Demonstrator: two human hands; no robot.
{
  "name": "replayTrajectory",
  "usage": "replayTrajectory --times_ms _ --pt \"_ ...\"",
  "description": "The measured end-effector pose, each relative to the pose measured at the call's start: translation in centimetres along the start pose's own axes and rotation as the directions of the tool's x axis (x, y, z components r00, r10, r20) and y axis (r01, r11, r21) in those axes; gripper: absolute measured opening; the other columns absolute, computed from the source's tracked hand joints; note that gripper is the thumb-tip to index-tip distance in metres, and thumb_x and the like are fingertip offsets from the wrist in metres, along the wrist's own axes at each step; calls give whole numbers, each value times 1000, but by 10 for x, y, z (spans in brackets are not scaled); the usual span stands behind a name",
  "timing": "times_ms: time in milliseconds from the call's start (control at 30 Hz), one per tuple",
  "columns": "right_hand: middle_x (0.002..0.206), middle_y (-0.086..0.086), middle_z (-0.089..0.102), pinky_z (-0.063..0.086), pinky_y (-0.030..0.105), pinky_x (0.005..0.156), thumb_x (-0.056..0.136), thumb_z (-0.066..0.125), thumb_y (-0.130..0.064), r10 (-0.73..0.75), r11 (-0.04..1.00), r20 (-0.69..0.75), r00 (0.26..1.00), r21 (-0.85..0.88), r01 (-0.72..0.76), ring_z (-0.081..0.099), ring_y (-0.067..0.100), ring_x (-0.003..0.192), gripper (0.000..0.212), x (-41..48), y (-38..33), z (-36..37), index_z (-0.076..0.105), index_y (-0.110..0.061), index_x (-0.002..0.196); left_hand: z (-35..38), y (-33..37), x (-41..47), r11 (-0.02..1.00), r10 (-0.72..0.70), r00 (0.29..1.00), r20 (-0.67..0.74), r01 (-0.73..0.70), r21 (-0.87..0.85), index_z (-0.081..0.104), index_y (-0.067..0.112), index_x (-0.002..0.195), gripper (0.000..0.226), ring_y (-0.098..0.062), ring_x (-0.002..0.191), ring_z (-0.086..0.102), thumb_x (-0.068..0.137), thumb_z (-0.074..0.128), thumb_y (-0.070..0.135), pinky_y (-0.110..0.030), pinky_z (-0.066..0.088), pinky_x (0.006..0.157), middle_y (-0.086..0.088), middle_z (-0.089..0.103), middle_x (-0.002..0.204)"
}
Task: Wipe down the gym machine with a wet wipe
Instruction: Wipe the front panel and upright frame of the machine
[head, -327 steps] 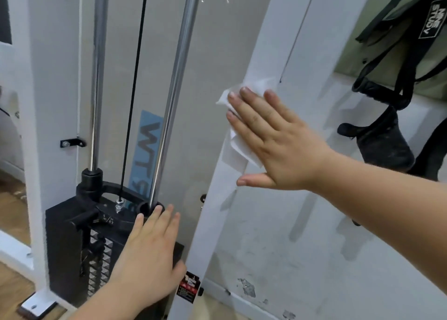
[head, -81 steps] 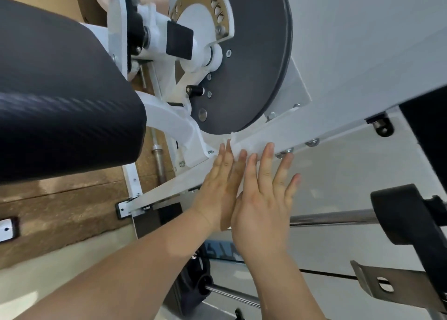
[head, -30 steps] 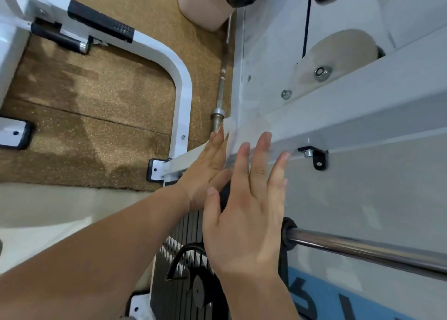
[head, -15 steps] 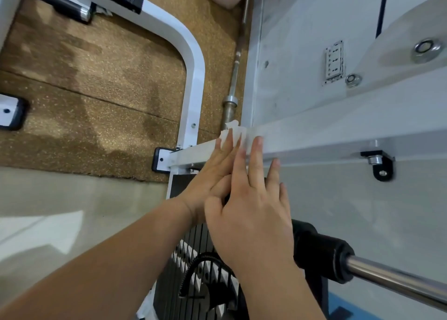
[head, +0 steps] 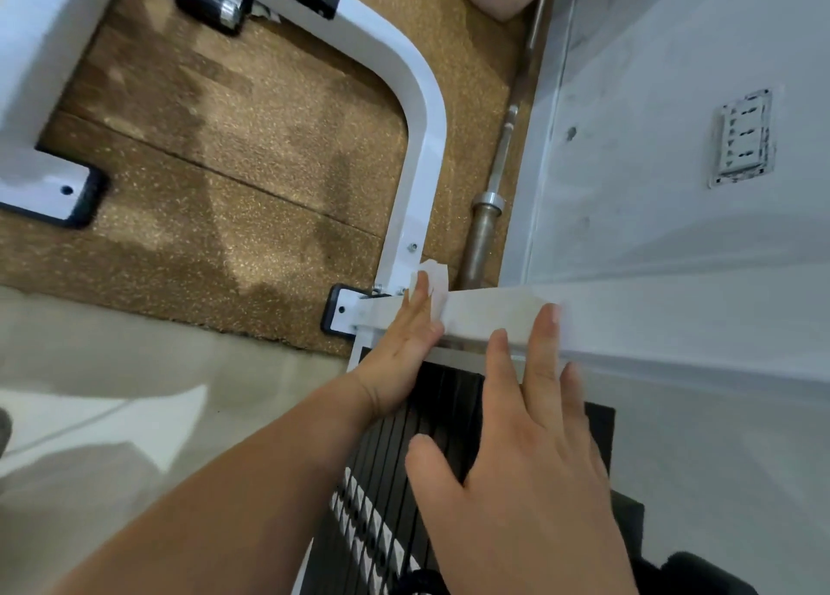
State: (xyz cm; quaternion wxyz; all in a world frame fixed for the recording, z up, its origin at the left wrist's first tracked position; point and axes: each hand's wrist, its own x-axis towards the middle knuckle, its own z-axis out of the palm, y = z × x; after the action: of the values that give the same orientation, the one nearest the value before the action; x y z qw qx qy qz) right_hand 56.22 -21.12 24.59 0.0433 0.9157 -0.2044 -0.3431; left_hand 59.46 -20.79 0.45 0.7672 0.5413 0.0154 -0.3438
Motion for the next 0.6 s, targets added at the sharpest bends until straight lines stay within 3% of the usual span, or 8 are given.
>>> replayTrajectory --times_ms 100,167,233,267,300,433,533,600 --pt "130 -10 -71 -3 45 126 77 32 -78 39 997 56 998 -66 -35 -34 29 152 108 7 -3 0 -39 -37 148 -16 -27 15 998 -65 997 47 64 5 -7 48 160 90 5 152 -5 86 35 76 -33 0 126 25 -6 167" --pt "145 -8 -62 7 50 126 61 25 -78 33 997 63 997 -70 -28 -21 35 156 112 6 -10 7 -27 -43 154 -24 -51 29 991 -135 990 36 135 -8 -8 53 157 91 0 155 -1 83 39 76 -43 3 129 23 -3 169" --pt "174 2 -2 30 54 116 51 34 -74 20 992 -41 999 -125 -25 28 47 151 113 10 -11 15 31 -40 159 -32 -70 42 978 -202 979 0 202 -52 -10 49 158 98 -7 156 1 78 41 77 -47 5 129 17 -3 170" --pt "169 8 27 34 54 106 48 40 -72 14 993 -85 996 -115 -24 47 51 138 110 10 -7 18 54 -29 149 -36 -76 49 969 -235 972 -6 233 -80 -10 47 158 102 -10 157 2 76 43 77 -48 6 129 14 -3 171" --pt "162 12 41 32 54 99 46 44 -71 1 988 -119 993 -152 -19 55 52 130 108 10 -4 21 64 -22 140 -40 -81 57 960 -263 965 -9 260 -106 -9 45 159 103 -13 157 4 78 44 76 -48 8 129 11 -1 172" --pt "160 13 44 31 57 97 44 45 -70 -13 979 -137 990 -205 -16 57 53 127 107 10 -1 30 66 -21 137 -47 -88 65 942 -296 954 -52 283 -178 -7 28 163 79 -23 156 14 105 42 49 -40 13 127 2 5 171" --pt "168 11 28 42 65 101 51 45 -68 -11 970 -127 992 -243 -20 45 52 138 106 7 -7 24 54 -26 148 -44 -77 55 938 -315 949 -37 304 -168 -6 36 163 106 -23 157 13 79 49 73 -47 11 128 7 6 171" --pt "174 8 4 37 67 106 57 46 -71 31 964 -81 996 -262 -51 28 50 147 108 5 -9 20 36 -31 157 -34 -67 44 945 -278 960 -21 269 -186 -4 44 161 110 -18 158 7 70 46 82 -51 9 128 11 4 171"
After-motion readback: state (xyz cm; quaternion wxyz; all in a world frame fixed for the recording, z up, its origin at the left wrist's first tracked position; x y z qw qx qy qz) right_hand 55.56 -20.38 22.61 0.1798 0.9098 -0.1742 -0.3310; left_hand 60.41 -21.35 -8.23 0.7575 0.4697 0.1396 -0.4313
